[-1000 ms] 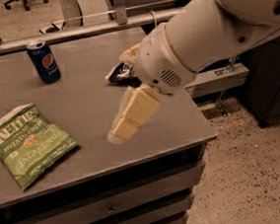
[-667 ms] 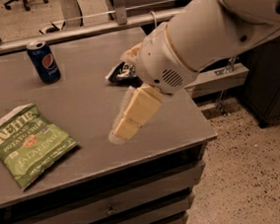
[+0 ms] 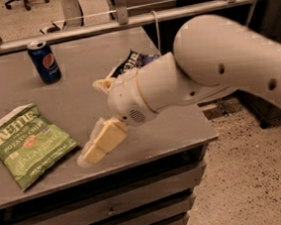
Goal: Move green jalapeno chip bag near pepsi can
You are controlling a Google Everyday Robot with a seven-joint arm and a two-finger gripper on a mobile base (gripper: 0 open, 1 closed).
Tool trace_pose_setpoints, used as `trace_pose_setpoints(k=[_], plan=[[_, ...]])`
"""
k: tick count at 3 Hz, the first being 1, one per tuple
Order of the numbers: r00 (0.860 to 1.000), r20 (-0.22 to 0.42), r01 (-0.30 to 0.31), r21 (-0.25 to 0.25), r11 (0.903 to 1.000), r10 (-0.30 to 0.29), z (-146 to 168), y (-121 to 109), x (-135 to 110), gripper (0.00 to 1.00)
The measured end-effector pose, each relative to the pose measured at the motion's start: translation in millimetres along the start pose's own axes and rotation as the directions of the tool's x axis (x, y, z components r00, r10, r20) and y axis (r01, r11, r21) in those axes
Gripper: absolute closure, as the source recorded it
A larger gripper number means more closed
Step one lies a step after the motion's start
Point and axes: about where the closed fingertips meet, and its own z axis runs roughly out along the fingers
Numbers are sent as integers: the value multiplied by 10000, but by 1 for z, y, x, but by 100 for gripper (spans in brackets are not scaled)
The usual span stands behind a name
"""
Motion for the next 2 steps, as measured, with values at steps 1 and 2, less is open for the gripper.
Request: trace_pose_setpoints(k=[1, 2], plan=[[9959, 900, -17, -511, 9987, 63, 59, 3, -1, 0], [9921, 1256, 85, -787, 9969, 15, 100, 1, -9, 0]])
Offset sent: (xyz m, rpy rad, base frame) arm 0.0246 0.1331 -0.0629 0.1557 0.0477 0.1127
